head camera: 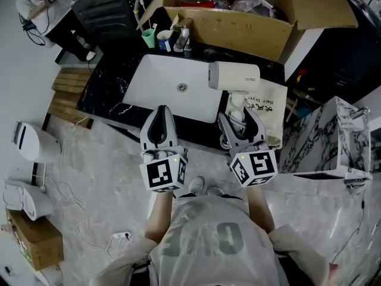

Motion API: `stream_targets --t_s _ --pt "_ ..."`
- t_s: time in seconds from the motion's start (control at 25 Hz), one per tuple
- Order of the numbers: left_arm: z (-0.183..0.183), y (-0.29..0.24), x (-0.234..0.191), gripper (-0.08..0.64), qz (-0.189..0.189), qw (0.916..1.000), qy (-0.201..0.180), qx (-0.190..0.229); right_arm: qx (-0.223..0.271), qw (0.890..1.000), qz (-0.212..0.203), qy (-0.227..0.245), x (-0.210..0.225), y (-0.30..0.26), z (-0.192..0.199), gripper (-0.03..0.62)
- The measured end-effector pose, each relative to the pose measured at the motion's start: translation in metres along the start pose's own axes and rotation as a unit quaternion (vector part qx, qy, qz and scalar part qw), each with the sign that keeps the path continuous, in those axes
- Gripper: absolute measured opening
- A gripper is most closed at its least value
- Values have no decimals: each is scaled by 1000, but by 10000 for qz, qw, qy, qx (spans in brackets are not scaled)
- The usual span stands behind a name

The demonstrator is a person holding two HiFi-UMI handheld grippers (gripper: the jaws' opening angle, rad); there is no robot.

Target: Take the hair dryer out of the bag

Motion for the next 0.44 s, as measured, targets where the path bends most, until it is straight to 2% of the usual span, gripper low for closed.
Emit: stream_targets --t_s 0.44 --pt "2 7 -4 41 -70 9999 19 -72 -88 9999 56 13 -1 8 3 250"
Point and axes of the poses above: the fingertips, and each gripper's own axes: y backward along the fingers, x to its right, z out of its underside, the point moved 8 cm from there along y, backward along the fingers, and after that the axes turned 14 degrees about x, right-handed, at the moved point
